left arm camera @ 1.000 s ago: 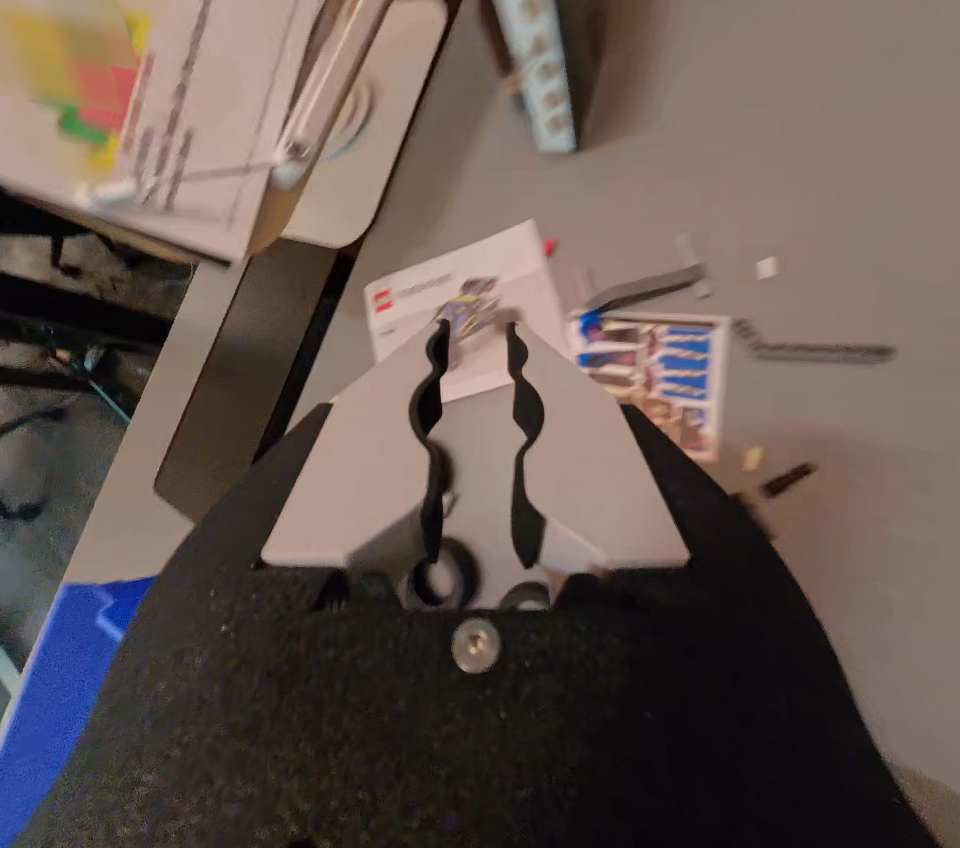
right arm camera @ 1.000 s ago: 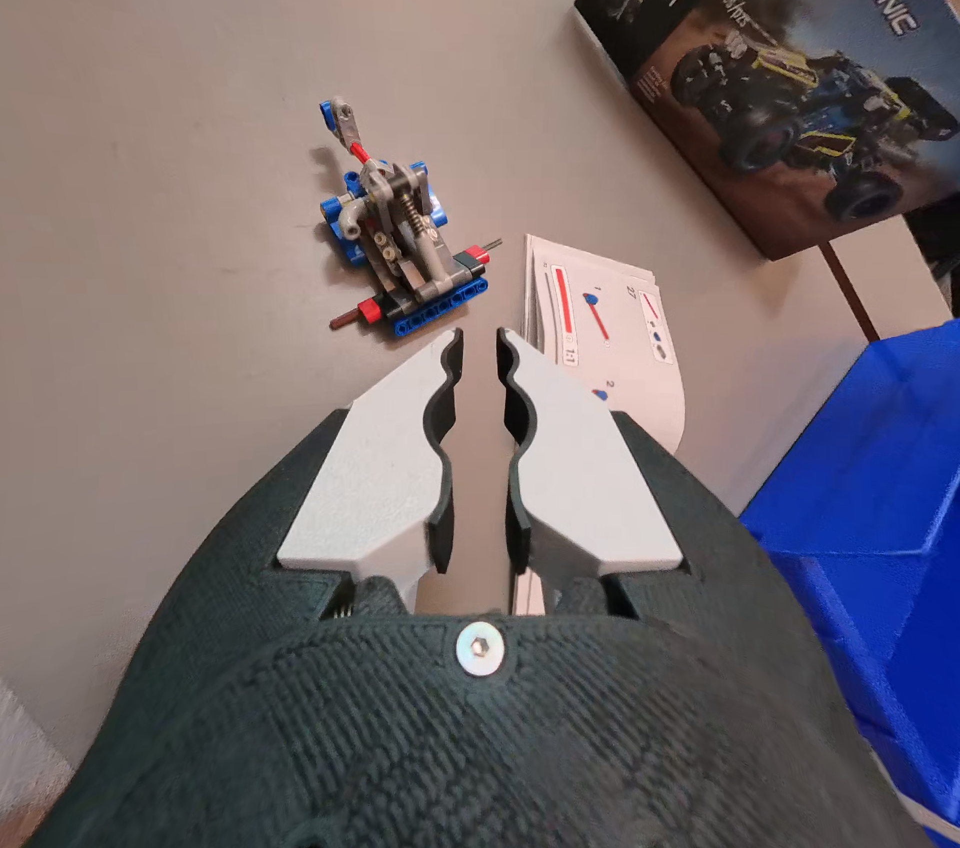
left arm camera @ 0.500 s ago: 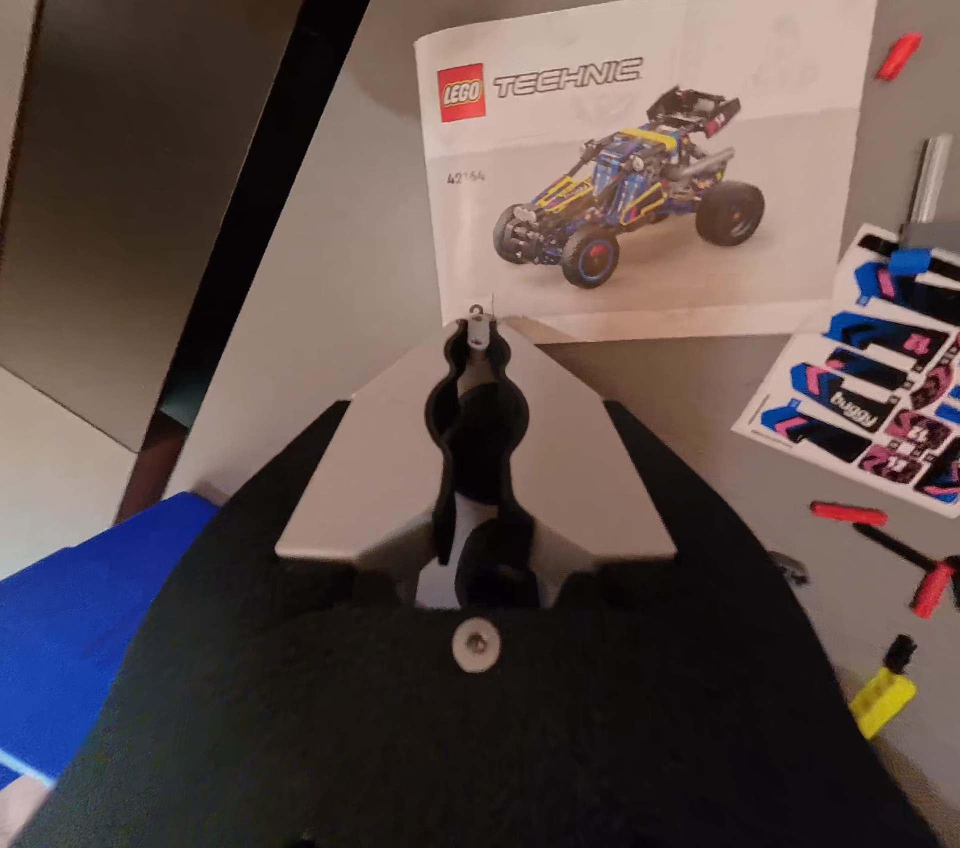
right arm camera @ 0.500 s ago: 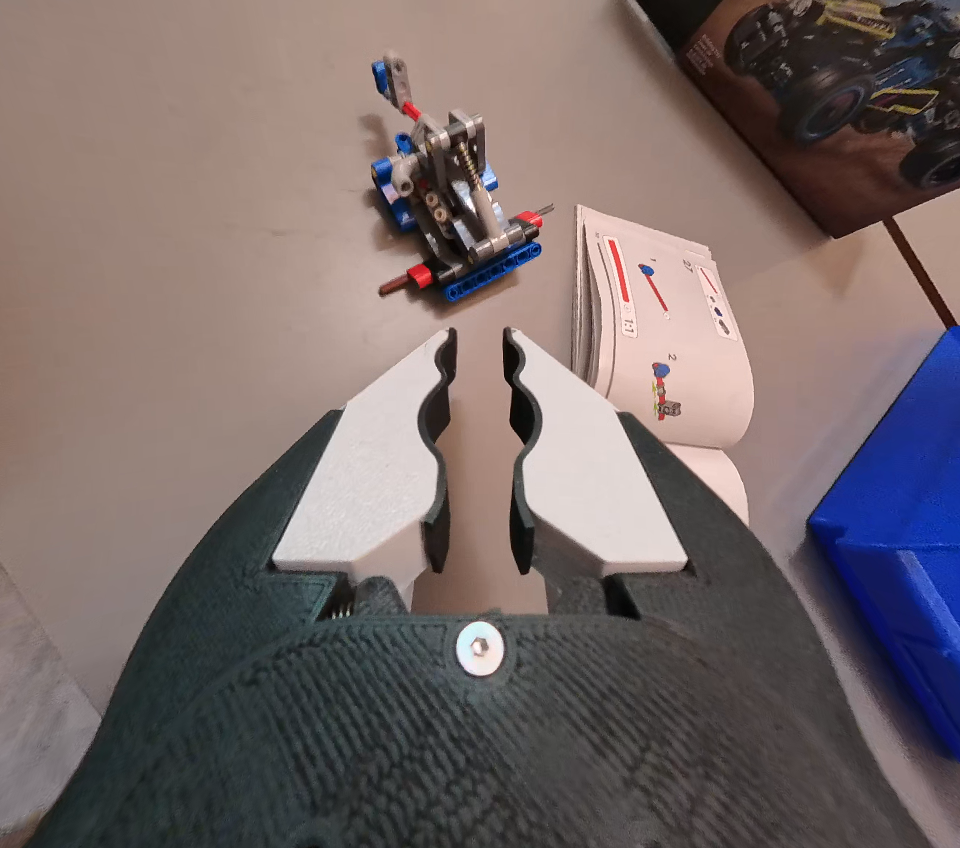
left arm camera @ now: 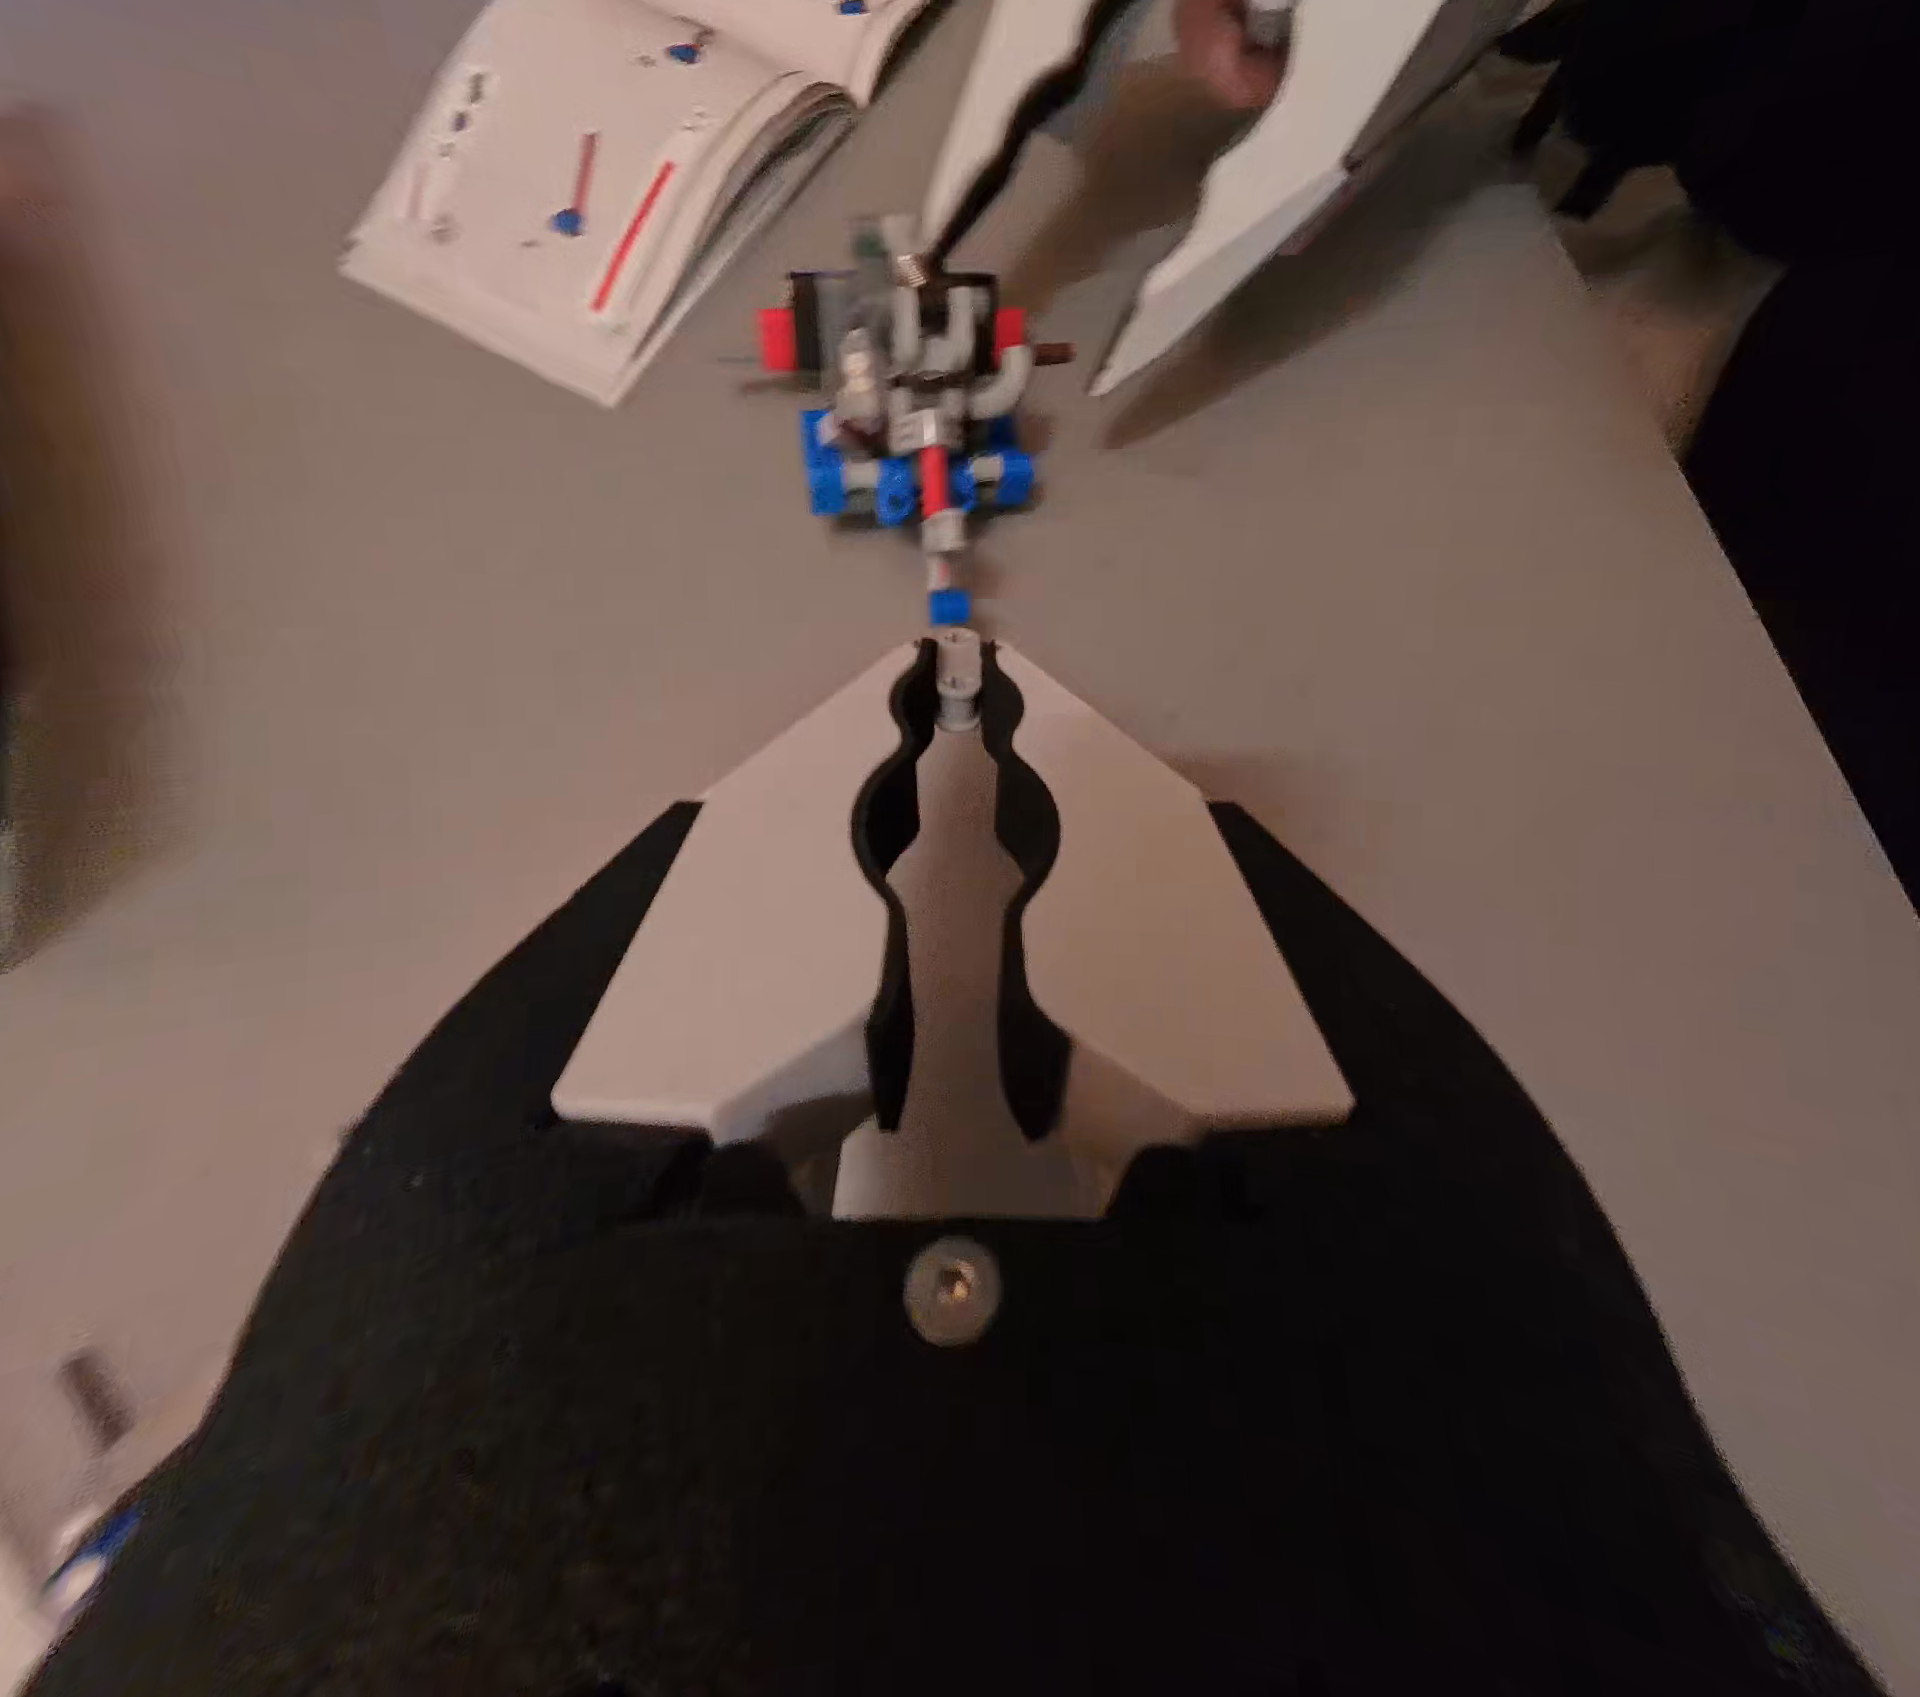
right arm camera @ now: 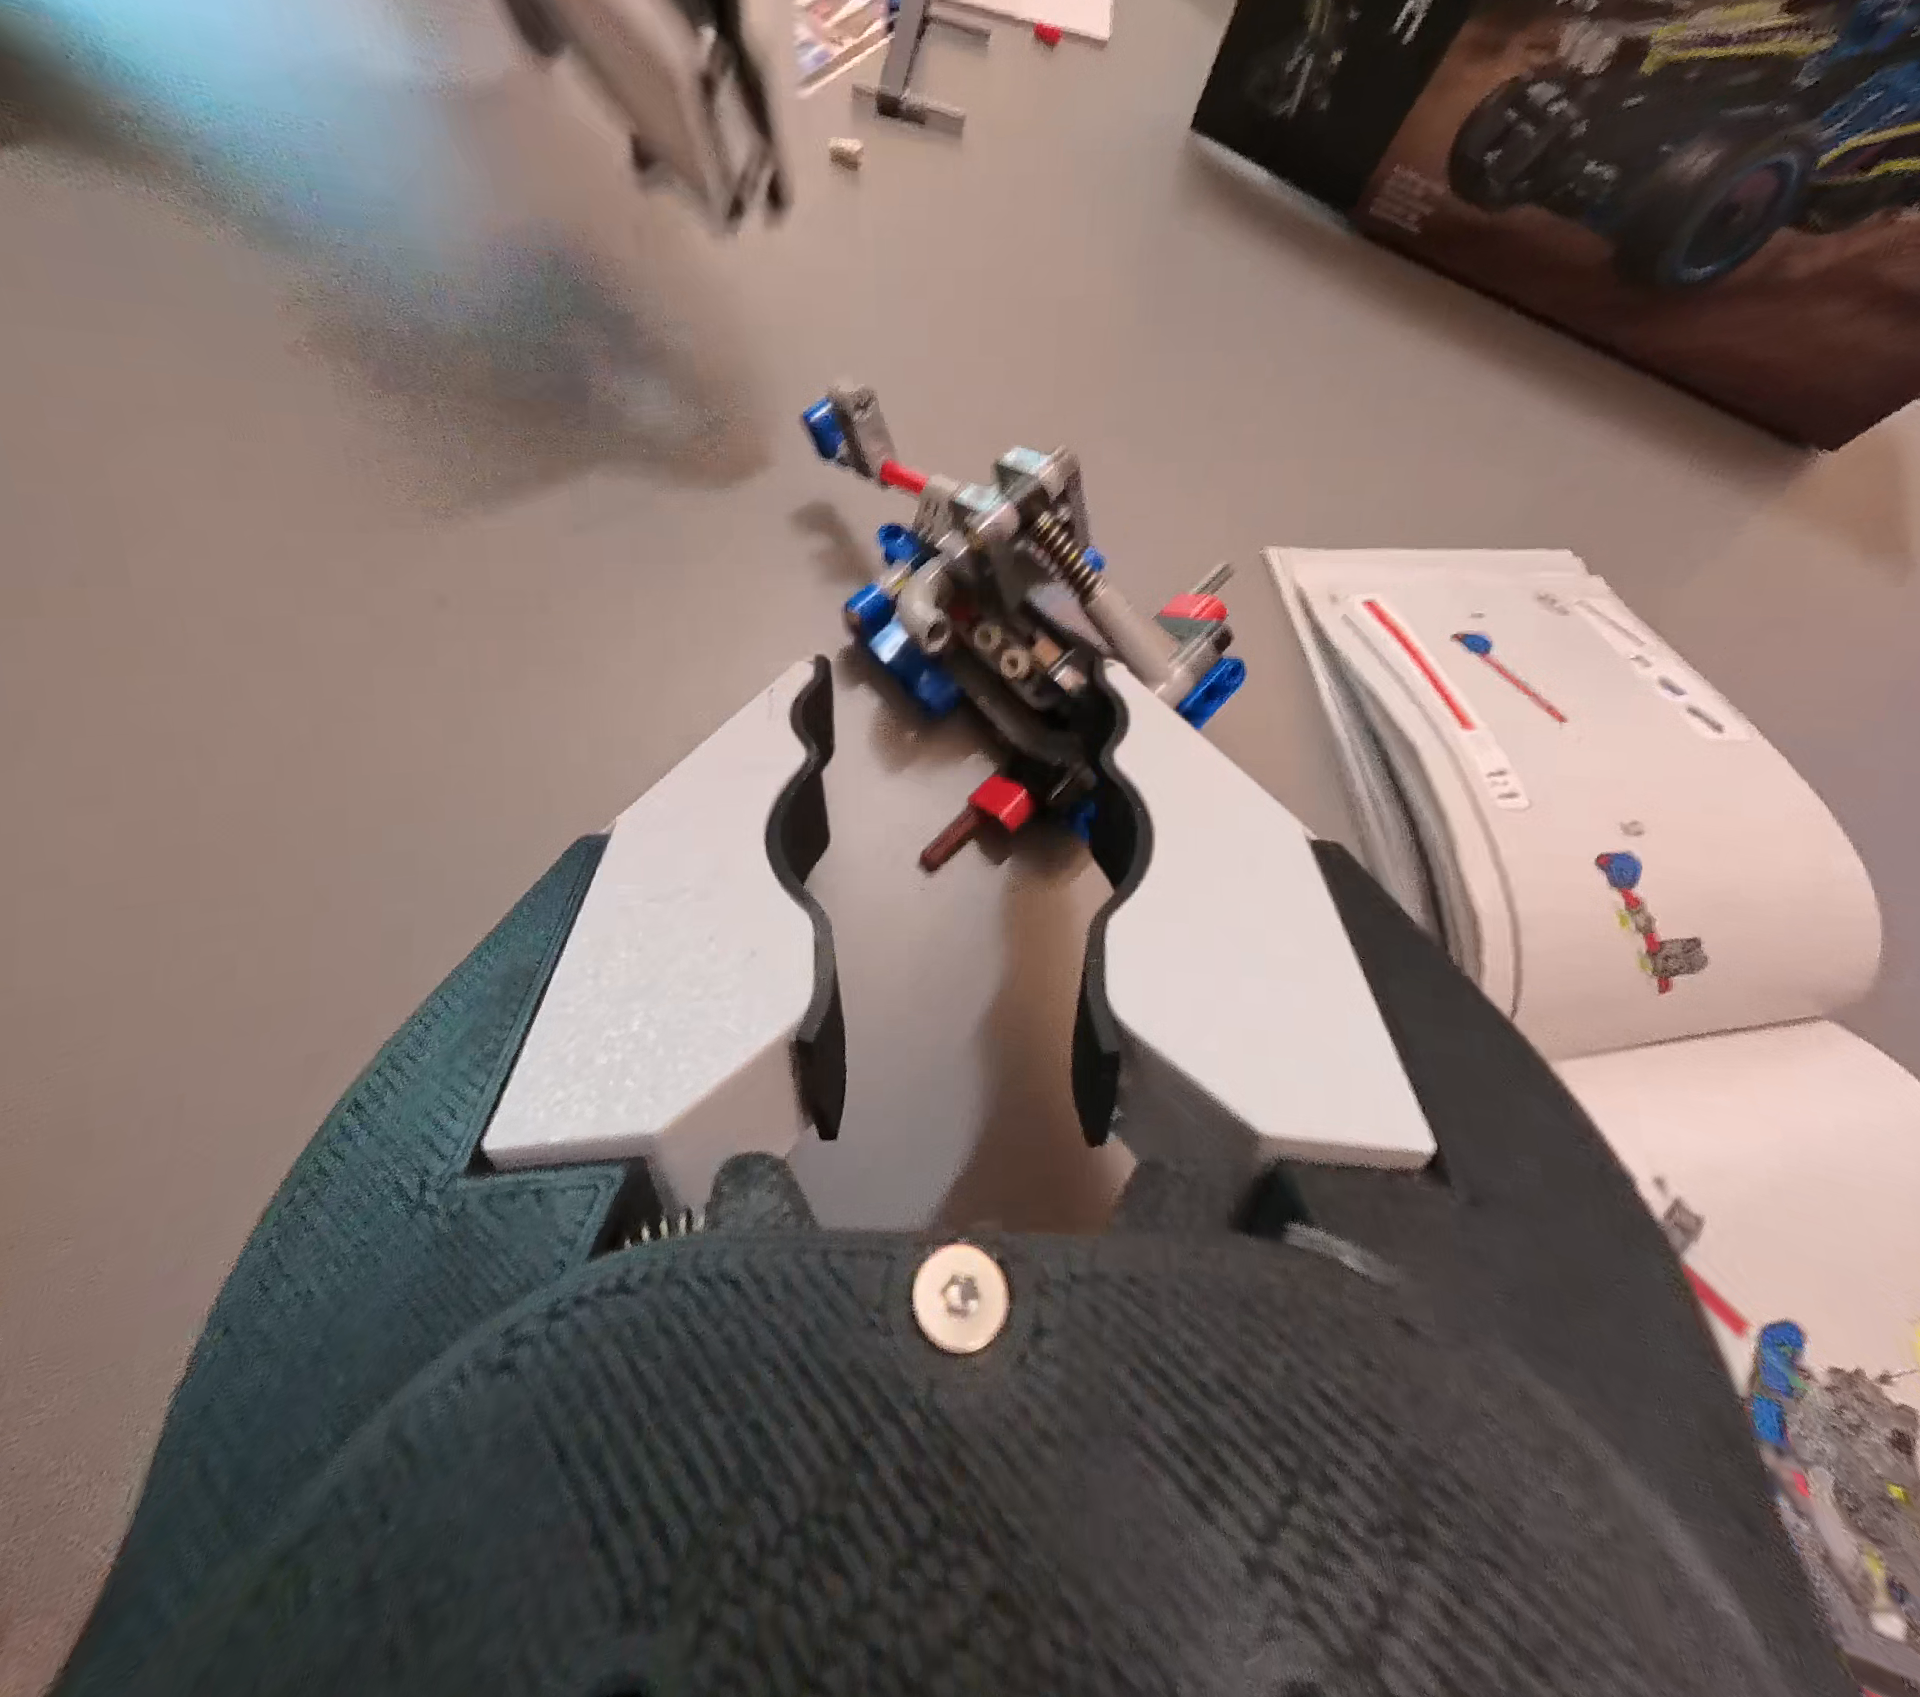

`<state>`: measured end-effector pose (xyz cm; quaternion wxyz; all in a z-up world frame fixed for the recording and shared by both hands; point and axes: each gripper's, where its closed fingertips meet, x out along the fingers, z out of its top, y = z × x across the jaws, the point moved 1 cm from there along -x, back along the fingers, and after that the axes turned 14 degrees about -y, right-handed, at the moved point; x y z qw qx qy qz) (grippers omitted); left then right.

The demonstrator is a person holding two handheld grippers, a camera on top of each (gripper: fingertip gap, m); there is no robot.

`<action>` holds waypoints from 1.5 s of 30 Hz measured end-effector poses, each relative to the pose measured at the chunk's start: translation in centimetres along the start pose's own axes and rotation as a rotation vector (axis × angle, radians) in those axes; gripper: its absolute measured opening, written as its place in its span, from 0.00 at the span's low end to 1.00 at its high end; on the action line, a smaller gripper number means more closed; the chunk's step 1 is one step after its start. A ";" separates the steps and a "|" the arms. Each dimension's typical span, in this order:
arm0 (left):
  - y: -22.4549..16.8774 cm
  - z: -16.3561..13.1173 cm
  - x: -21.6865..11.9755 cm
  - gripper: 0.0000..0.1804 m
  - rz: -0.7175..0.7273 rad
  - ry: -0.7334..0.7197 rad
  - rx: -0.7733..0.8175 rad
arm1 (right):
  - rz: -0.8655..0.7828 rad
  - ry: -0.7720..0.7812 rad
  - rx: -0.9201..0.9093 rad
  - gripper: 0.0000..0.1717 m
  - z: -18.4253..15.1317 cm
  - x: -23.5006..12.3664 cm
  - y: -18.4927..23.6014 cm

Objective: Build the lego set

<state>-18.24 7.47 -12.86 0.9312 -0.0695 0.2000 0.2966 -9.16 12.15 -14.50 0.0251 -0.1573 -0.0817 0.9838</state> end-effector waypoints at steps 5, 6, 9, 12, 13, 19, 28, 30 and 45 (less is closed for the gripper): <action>-1.3 0.4 3.1 0.03 -0.016 -0.094 0.003 | -0.002 0.033 -0.119 0.20 -0.4 0.7 -1.4; -1.1 1.0 3.1 0.03 -0.008 -0.131 -0.001 | -0.006 0.046 -0.164 0.21 -0.7 0.6 -2.1; -1.4 3.2 3.4 0.03 -0.029 -0.270 0.025 | 0.034 0.069 -0.213 0.23 -1.1 0.8 -2.9; -1.8 3.8 3.8 0.03 -0.056 -0.315 0.080 | 0.056 0.037 -0.199 0.23 -0.3 0.4 -2.5; -2.0 4.0 3.9 0.03 -0.066 -0.330 0.089 | 0.054 0.023 -0.189 0.23 0.0 0.1 -2.2; -3.0 5.4 4.4 0.02 -0.093 -0.443 0.121 | 0.067 -0.140 -0.046 0.18 3.5 -1.7 1.6; -6.3 7.8 4.9 0.03 0.069 -0.361 0.626 | 0.277 -0.460 0.726 0.17 5.9 -3.7 2.9; -6.4 7.8 5.0 0.03 0.139 -0.336 0.748 | 0.294 -0.479 0.767 0.16 5.8 -3.8 3.0; -6.5 7.7 5.3 0.03 0.192 -0.330 0.942 | 0.509 -0.530 0.990 0.06 6.0 -4.0 3.9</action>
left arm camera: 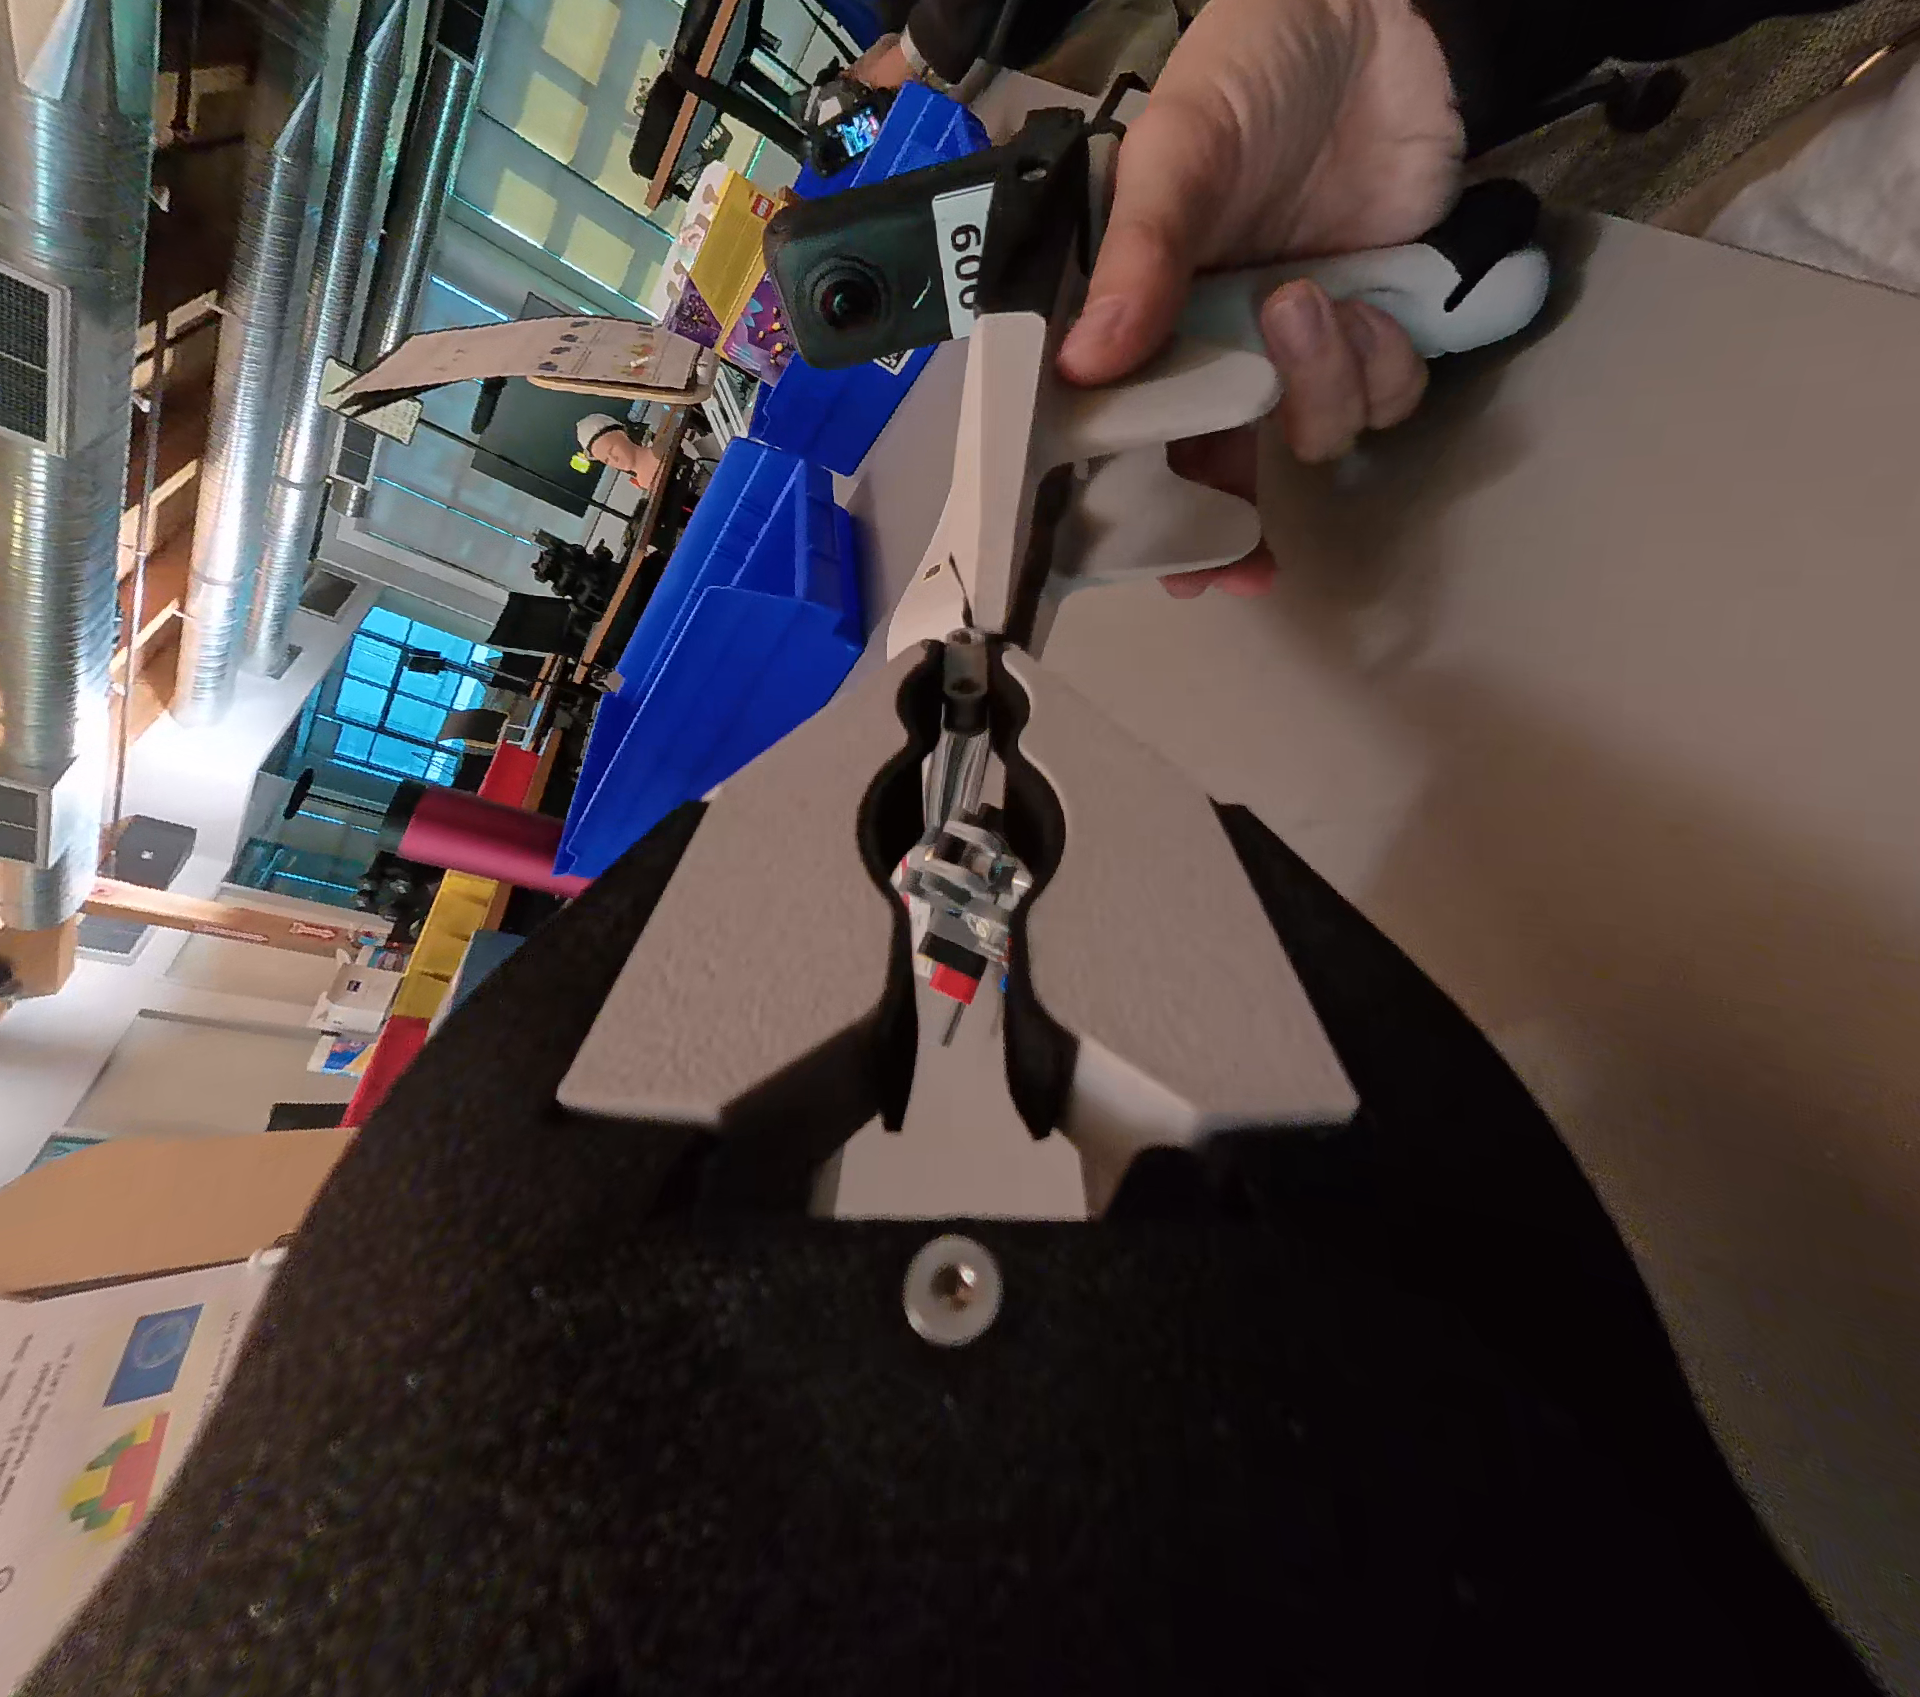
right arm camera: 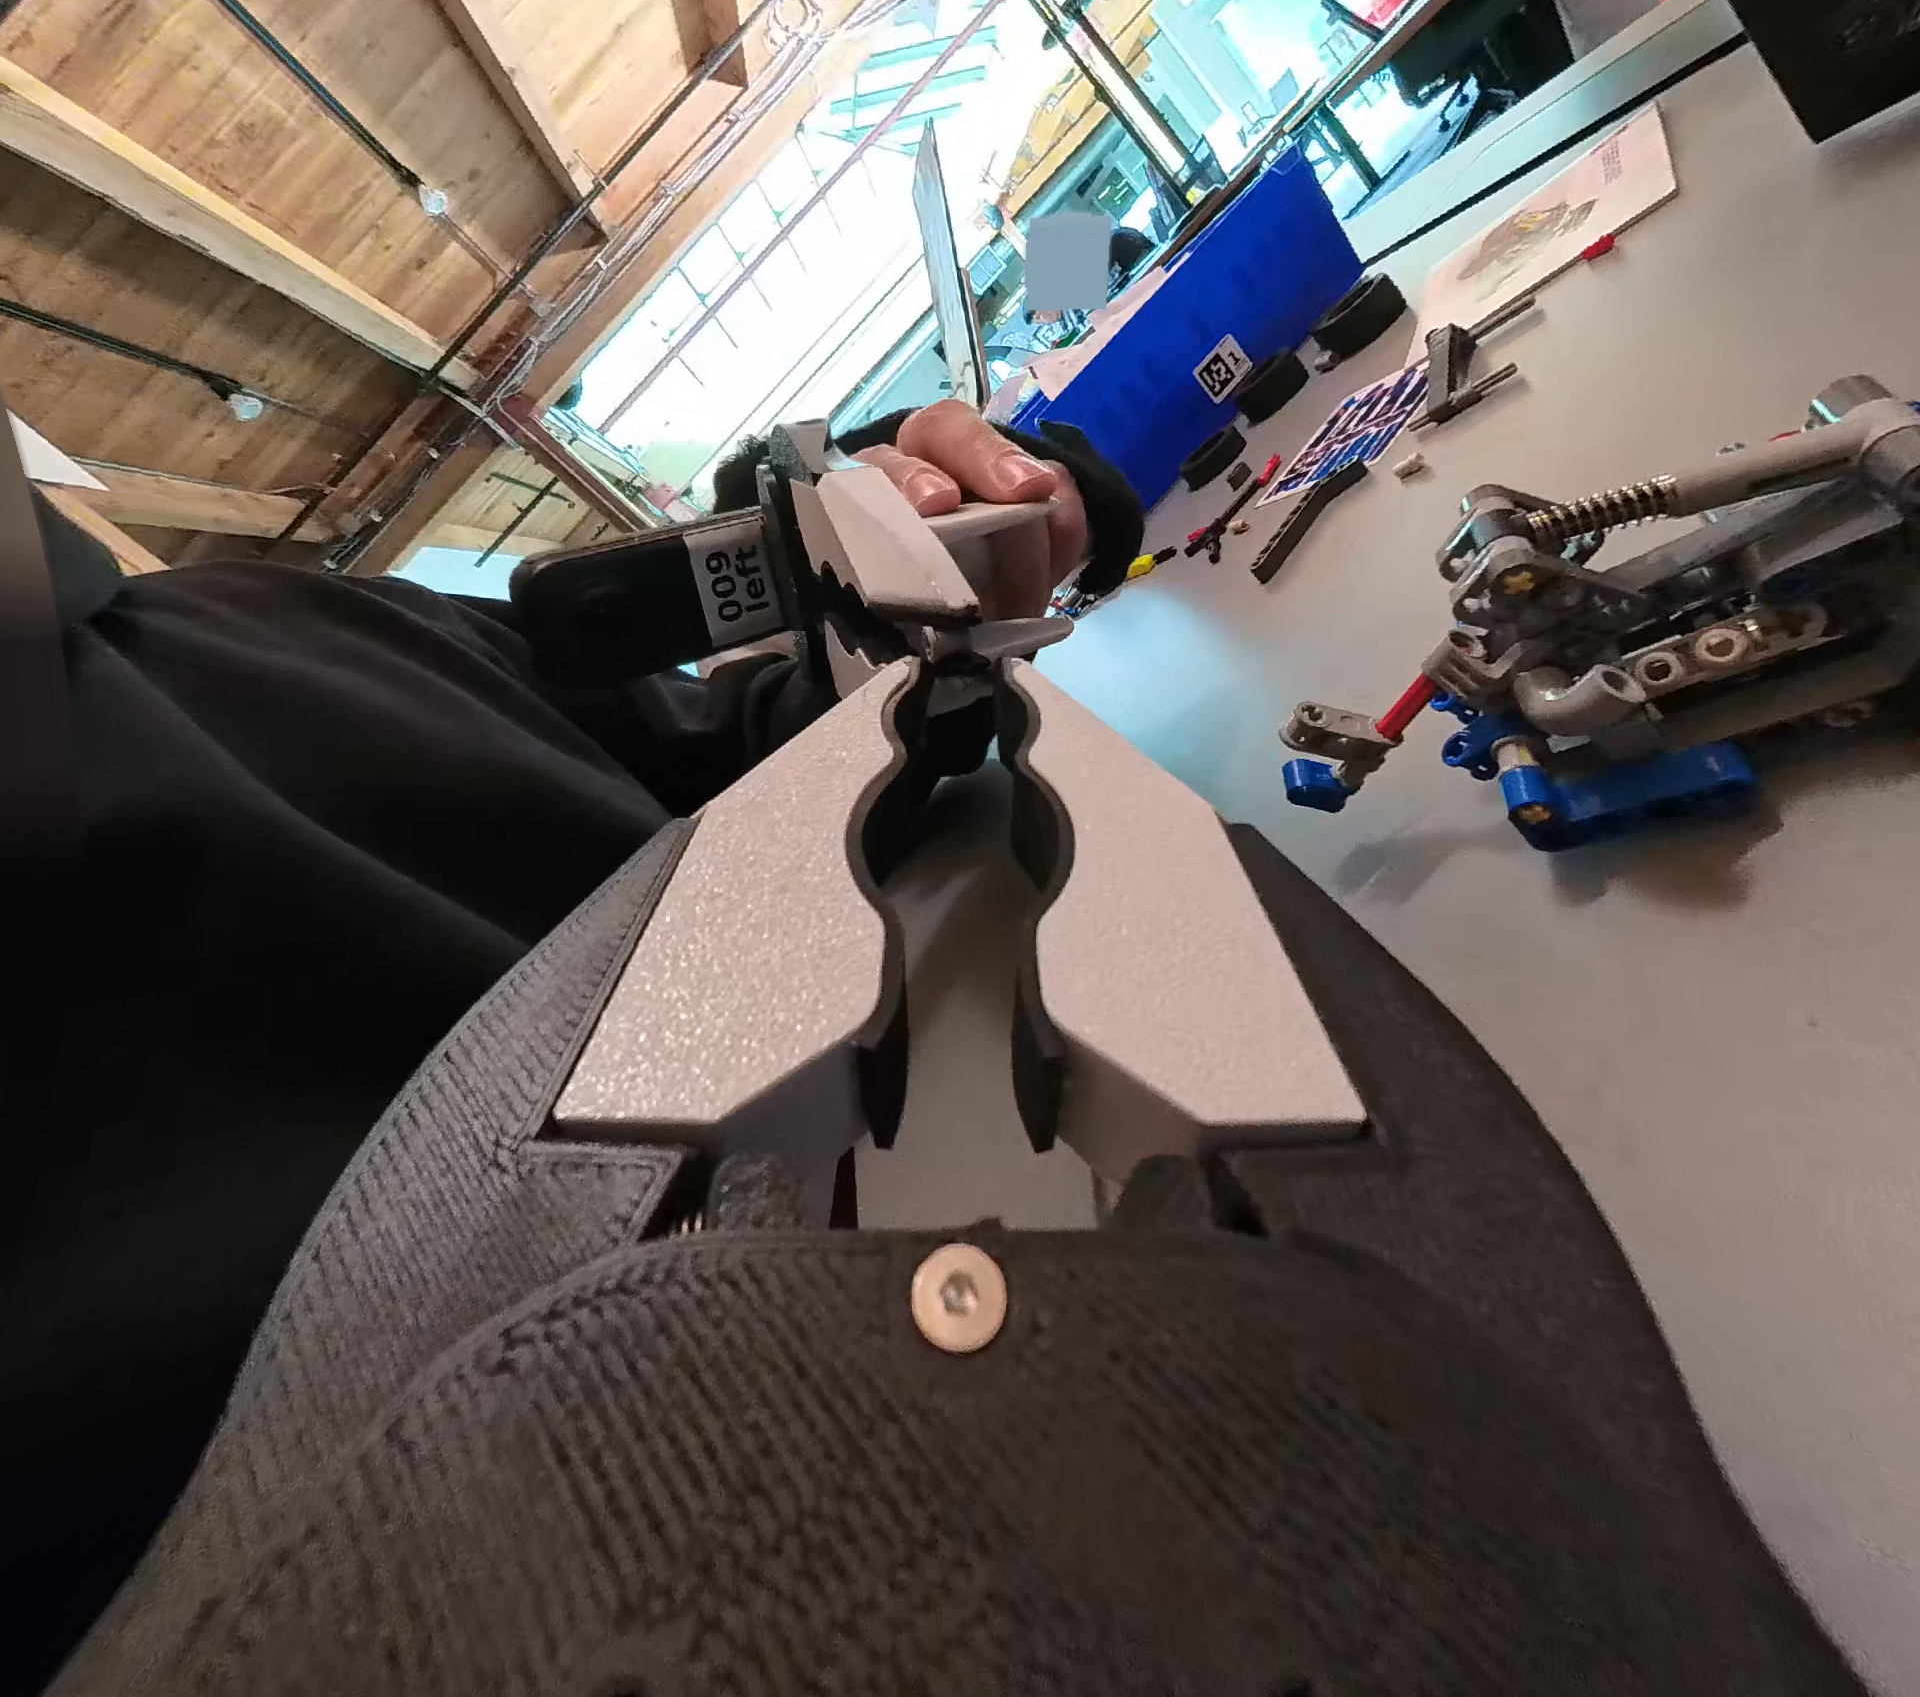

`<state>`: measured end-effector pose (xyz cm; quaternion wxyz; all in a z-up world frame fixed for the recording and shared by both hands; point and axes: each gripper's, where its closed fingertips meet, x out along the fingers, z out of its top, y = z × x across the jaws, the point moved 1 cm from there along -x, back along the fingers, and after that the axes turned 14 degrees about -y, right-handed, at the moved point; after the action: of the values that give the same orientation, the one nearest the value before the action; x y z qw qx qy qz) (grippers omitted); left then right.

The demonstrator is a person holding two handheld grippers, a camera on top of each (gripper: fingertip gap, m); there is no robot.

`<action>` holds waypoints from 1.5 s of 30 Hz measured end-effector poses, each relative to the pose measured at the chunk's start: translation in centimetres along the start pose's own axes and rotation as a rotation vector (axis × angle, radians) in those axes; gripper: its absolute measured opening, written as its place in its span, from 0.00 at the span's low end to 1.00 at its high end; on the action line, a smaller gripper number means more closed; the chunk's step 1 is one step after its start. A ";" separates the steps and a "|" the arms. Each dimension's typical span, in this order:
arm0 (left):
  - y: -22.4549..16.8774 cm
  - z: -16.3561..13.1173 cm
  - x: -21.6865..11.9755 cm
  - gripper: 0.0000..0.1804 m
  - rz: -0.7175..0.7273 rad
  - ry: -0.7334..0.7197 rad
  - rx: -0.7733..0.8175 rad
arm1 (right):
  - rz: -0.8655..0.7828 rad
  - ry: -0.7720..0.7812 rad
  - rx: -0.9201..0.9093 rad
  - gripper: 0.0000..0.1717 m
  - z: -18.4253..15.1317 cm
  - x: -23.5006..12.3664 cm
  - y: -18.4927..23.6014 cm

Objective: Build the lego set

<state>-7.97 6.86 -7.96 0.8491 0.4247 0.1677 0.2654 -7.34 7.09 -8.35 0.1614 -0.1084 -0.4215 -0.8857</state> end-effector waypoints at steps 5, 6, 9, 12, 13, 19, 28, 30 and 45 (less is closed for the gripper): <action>-0.4 -0.1 0.2 0.02 -0.019 0.005 0.047 | 0.025 -0.037 0.037 0.11 0.4 0.2 0.3; -0.4 0.1 0.2 0.02 -0.018 0.000 0.058 | 0.012 -0.032 0.034 0.06 0.3 0.2 0.1; -0.5 0.1 0.2 0.02 -0.019 0.001 0.062 | 0.023 -0.020 -0.003 0.04 0.2 0.1 0.3; -0.5 -0.2 0.1 0.04 -0.012 0.010 0.060 | 0.017 -0.021 0.008 0.03 0.3 0.2 0.0; -0.4 0.0 0.1 0.05 -0.005 0.003 0.056 | 0.025 -0.020 0.025 0.03 0.4 0.2 0.0; -0.1 -0.9 -0.5 0.03 0.012 0.069 -0.015 | -0.025 -0.037 0.058 0.03 0.8 0.2 -1.0; -0.3 -1.2 -0.6 0.02 0.021 0.096 -0.122 | -0.075 -0.009 0.059 0.03 0.7 0.3 -2.0; -0.2 -1.1 -0.6 0.02 0.019 0.094 -0.116 | -0.065 -0.004 0.079 0.03 0.8 0.3 -1.9; 0.2 -1.1 -0.7 0.02 0.041 0.073 -0.105 | -0.024 -0.010 0.155 0.03 1.2 0.3 -1.7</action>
<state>-9.15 7.23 -8.37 0.8579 0.3732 0.1755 0.3065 -8.16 8.95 -8.73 0.1565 -0.0951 -0.4909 -0.8518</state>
